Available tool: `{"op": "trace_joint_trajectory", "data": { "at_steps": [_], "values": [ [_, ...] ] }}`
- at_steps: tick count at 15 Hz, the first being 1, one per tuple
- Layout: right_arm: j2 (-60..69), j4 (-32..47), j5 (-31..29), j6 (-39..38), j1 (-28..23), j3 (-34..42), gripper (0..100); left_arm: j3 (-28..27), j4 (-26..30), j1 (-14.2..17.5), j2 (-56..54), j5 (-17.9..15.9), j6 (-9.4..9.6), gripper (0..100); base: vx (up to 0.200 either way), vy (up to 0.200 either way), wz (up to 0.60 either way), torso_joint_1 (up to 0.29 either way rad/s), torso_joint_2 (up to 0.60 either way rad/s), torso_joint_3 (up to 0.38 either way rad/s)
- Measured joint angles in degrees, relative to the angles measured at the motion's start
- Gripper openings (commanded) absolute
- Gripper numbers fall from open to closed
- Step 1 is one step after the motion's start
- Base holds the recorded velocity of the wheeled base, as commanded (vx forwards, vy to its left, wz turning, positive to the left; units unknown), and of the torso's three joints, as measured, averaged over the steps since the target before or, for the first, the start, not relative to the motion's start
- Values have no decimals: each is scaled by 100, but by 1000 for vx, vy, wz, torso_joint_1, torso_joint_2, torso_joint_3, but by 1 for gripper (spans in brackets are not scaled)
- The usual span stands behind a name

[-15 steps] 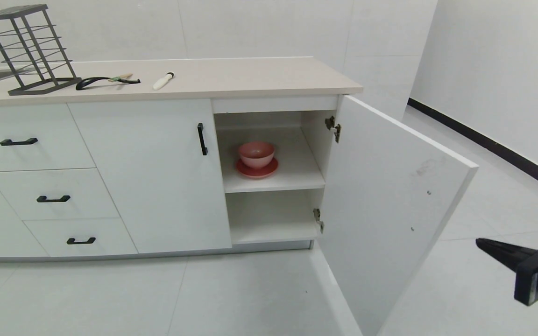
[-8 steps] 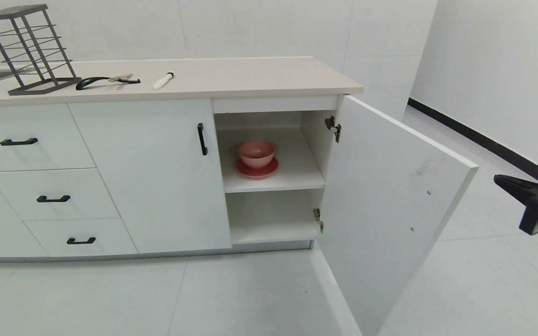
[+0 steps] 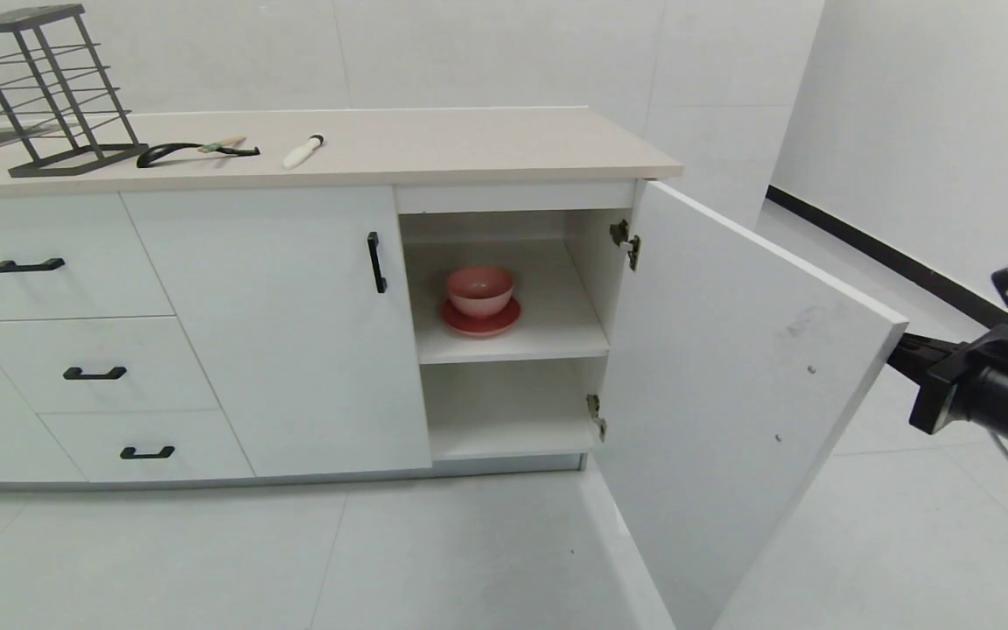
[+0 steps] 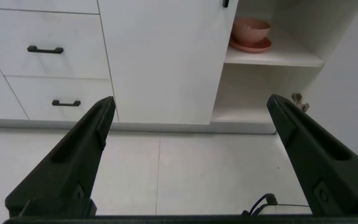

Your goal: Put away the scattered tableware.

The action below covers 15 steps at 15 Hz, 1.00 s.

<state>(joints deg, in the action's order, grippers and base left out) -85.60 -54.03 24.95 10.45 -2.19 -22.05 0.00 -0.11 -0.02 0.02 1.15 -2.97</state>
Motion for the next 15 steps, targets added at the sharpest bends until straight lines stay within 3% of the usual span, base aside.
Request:
{"op": "trace_joint_trajectory", "data": {
  "at_steps": [15],
  "values": [
    [-349,0,77,-7,1300,-317,0,2,-2,2,0,-2,0,100,0,0,0,0,0,0]
  ]
}}
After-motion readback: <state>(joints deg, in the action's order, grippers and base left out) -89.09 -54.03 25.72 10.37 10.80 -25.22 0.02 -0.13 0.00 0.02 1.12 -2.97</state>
